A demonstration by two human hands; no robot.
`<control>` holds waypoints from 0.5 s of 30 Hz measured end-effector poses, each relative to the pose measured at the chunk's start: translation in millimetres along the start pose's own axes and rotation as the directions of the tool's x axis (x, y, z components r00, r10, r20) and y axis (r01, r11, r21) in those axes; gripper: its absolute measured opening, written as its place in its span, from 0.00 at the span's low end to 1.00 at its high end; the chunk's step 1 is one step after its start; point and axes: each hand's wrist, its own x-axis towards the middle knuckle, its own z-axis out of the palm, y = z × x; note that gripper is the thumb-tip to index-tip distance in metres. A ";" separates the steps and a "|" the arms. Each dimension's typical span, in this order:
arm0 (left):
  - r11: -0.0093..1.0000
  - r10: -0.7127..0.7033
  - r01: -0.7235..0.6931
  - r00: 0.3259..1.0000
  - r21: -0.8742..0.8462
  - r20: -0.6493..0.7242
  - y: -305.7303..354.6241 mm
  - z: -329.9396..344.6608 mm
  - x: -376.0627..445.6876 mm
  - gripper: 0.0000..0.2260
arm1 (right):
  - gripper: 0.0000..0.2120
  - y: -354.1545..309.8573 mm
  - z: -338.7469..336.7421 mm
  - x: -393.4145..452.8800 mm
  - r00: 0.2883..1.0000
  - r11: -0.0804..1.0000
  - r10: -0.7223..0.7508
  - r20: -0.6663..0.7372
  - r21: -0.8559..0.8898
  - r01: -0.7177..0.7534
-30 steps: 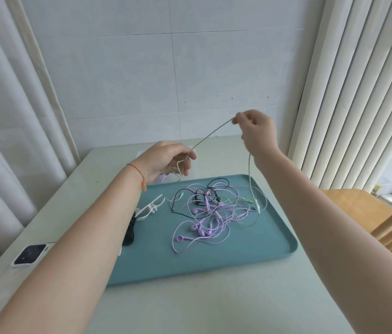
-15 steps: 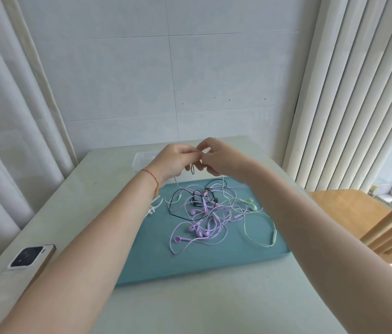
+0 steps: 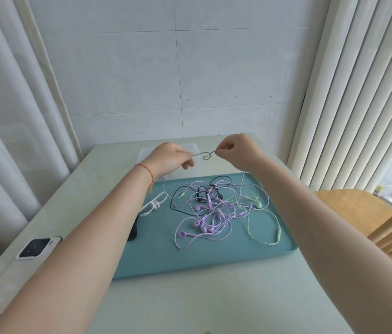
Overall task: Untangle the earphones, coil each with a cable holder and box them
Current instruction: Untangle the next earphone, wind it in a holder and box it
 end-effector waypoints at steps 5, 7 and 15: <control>0.978 -0.017 -0.013 0.989 -0.207 -0.144 -5.9 -6.0 -1.4 0.08 | 0.06 4.7 -0.5 3.8 0.997 0.998 0.053 -0.050 0.034 -0.051; 0.970 -0.023 -0.036 0.971 -0.241 -0.236 -12.0 -9.2 0.8 0.06 | 0.06 7.5 -1.5 6.2 0.994 0.996 0.065 -0.082 0.060 -0.061; 0.970 -0.060 -0.014 0.953 -0.241 -0.296 -19.0 -10.3 2.8 0.02 | 0.01 5.6 -0.6 9.6 0.972 0.928 0.149 -0.180 0.365 -0.075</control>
